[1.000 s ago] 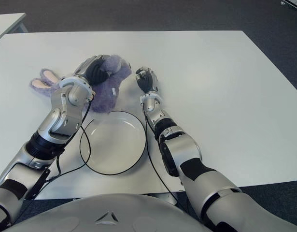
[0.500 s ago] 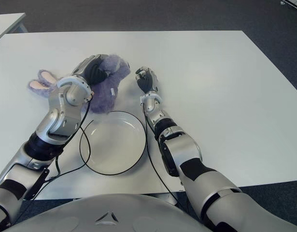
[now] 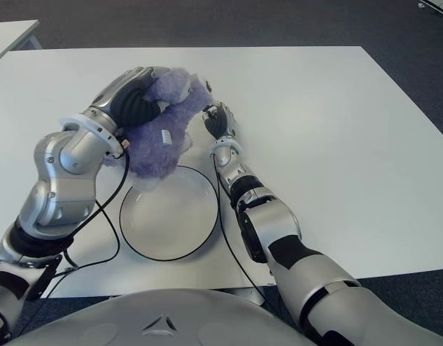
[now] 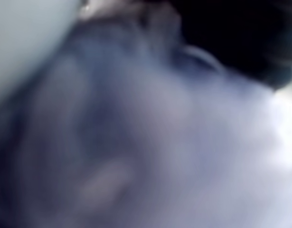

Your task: Put the doll into the plate.

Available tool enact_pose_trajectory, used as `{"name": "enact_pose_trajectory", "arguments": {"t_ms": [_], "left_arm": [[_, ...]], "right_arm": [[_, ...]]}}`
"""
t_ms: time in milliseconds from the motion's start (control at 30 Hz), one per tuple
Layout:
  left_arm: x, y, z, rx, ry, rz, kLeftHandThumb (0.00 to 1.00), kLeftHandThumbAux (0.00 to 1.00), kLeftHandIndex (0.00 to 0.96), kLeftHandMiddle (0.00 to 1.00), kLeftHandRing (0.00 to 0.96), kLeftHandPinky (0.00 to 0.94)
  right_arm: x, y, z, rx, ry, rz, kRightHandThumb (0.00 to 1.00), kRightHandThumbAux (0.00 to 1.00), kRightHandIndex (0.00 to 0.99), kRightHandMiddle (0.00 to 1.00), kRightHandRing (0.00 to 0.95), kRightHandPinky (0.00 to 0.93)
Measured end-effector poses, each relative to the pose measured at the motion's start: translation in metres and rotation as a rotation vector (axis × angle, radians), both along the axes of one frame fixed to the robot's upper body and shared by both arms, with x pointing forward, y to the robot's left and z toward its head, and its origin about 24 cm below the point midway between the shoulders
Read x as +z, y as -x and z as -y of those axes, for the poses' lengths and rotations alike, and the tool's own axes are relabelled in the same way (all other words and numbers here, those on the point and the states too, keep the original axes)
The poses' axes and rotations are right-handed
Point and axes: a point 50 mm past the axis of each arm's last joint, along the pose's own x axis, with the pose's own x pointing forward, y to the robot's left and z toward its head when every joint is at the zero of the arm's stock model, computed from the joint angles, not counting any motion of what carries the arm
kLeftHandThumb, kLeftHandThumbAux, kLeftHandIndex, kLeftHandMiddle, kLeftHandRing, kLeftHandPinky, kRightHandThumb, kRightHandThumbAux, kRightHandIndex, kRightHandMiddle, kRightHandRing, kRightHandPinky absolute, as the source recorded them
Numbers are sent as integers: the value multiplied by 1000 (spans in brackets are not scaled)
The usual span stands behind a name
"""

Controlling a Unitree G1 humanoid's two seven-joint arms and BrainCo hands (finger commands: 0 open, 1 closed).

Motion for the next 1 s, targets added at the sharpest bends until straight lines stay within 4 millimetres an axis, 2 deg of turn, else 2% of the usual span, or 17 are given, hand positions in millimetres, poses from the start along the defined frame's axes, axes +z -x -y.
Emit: {"name": "enact_pose_trajectory", "arguments": {"t_ms": [600,1000], "left_arm": [[-10,25,1,-116,-49,12,748,692,444,830,836,829],[-14,32,4,-180,-90,27,745,693,444,818,825,816]], "right_arm": [[0,-1,2,5,-44,-32,701,735,410,799,829,832],[-1,-2,2,9,-48,-37,703,734,410,804,835,840]]}}
